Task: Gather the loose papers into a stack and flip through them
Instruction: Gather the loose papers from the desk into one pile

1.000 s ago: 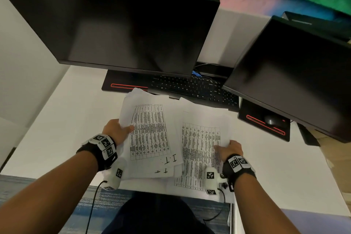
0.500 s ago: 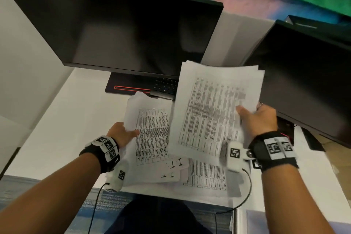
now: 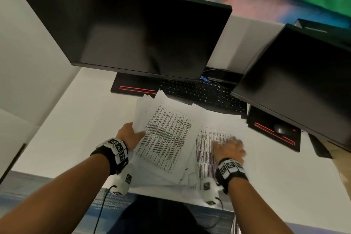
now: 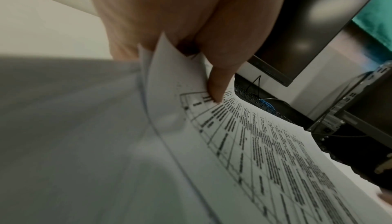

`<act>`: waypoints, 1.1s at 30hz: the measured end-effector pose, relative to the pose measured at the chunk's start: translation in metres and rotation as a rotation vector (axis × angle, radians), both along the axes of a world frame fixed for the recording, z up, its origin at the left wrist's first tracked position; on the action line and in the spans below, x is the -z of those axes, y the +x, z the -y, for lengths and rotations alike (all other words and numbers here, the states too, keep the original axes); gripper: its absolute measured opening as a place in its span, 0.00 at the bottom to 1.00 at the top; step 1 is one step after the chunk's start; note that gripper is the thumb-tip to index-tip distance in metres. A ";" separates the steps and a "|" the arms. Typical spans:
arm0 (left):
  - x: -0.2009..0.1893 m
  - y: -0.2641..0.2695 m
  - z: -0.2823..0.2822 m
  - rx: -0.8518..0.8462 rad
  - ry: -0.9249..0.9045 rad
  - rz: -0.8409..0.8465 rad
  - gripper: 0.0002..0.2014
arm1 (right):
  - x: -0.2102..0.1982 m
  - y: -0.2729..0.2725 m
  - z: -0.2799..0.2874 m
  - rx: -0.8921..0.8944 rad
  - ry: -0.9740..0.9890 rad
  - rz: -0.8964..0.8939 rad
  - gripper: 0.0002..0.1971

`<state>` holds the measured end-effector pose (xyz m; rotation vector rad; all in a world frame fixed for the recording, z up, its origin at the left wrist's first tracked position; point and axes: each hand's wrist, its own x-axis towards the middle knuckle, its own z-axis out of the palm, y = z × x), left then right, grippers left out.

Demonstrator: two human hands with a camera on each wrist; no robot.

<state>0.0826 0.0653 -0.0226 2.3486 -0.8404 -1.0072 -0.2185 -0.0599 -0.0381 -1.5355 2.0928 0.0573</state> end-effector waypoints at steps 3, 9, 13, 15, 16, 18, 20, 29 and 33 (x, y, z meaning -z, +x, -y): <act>0.003 0.002 -0.001 0.001 0.002 0.005 0.16 | 0.000 -0.032 -0.002 0.049 0.013 -0.027 0.48; 0.006 0.001 -0.001 -0.013 -0.001 0.010 0.11 | -0.005 -0.042 0.008 0.123 0.026 0.068 0.47; 0.006 0.003 -0.003 -0.011 0.001 0.006 0.09 | -0.013 -0.050 0.014 0.183 -0.015 0.148 0.35; 0.006 0.004 -0.003 -0.011 0.002 0.006 0.08 | -0.017 -0.048 0.012 0.168 -0.056 0.174 0.28; 0.006 0.004 -0.003 -0.011 0.000 0.005 0.08 | -0.021 -0.045 0.011 0.144 -0.057 0.188 0.26; 0.007 0.005 -0.003 -0.014 0.003 0.002 0.08 | -0.030 -0.039 0.007 0.080 -0.053 0.203 0.21; 0.007 0.005 -0.003 -0.007 0.007 -0.002 0.09 | -0.050 -0.035 0.006 0.035 -0.096 0.206 0.15; 0.005 0.004 -0.002 -0.024 0.014 -0.004 0.09 | -0.211 -0.025 0.035 -0.053 -0.625 0.386 0.15; 0.007 0.004 -0.004 -0.029 0.003 -0.012 0.09 | -0.226 -0.022 0.036 0.042 -0.610 0.752 0.14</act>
